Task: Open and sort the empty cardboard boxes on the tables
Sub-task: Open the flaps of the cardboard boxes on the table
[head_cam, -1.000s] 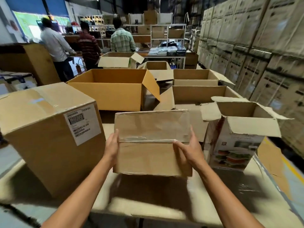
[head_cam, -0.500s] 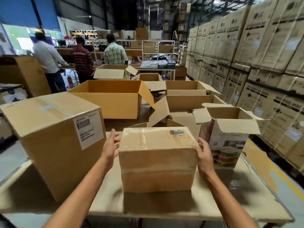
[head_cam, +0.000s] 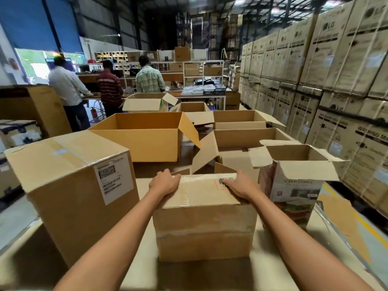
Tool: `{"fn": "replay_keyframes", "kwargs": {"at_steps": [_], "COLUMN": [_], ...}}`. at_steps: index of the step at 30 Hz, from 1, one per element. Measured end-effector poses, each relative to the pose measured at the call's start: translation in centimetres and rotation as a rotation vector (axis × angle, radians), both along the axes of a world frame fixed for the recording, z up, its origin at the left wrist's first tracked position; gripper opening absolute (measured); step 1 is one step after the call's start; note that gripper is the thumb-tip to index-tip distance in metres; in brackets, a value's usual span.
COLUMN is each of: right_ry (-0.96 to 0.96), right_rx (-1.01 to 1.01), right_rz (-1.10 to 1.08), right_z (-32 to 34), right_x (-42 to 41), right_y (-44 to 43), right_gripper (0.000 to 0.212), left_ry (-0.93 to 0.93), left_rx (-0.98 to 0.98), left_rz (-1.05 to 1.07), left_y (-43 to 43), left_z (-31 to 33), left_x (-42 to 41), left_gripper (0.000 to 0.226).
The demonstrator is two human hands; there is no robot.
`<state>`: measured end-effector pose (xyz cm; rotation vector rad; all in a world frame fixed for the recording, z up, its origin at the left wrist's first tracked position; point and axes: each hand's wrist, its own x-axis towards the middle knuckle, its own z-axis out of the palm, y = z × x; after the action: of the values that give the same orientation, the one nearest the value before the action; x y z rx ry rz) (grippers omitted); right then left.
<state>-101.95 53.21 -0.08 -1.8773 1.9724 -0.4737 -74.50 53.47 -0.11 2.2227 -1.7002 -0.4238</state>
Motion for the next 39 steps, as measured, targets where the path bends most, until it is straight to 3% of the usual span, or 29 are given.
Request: {"fn": "replay_keyframes", "kwargs": {"at_steps": [6, 12, 17, 20, 27, 31, 34, 36, 39], "right_ry": [-0.049, -0.278, -0.375, -0.418, -0.338, -0.254, -0.066, 0.049, 0.134], "right_rx": [-0.206, -0.419, -0.448, -0.417, -0.407, -0.3, -0.132, 0.001, 0.11], "right_rz": [-0.05, -0.121, -0.175, -0.233, -0.246, -0.279, -0.293, -0.28, -0.252], "right_z": [-0.4, -1.0, -1.9, -4.7, -10.2, -8.9, -7.3, -6.4, -6.1], "right_x": [-1.0, -1.2, -0.9, -0.6, 0.2, 0.4, 1.1, 2.1, 3.7], "right_y": [4.9, 10.1, 12.4, 14.0, 18.0, 17.9, 17.0, 16.1, 15.0], "right_gripper": [0.082, 0.091, 0.066, 0.047, 0.046, 0.059, 0.082, 0.1, 0.103], "left_ry": [-0.036, 0.083, 0.298, 0.361, 0.332, 0.278, 0.1, -0.024, -0.066], "left_rx": [-0.178, -0.495, -0.698, -0.72, -0.64, -0.503, -0.329, -0.352, -0.366], "left_rz": [-0.011, 0.022, 0.013, 0.019, -0.021, -0.006, -0.017, -0.114, -0.518], "left_y": [4.3, 9.6, 11.4, 13.7, 18.3, 18.0, 17.0, 16.2, 14.8], "left_z": [0.2, 0.6, -2.1, -6.1, -11.3, -9.3, -7.7, -6.8, -5.0], "left_x": [-0.6, -1.6, -2.7, -3.3, -3.9, -3.7, -3.7, -4.2, -6.0], "left_gripper": [0.052, 0.037, 0.028, 0.028, 0.011, 0.018, 0.031, 0.041, 0.045]}}
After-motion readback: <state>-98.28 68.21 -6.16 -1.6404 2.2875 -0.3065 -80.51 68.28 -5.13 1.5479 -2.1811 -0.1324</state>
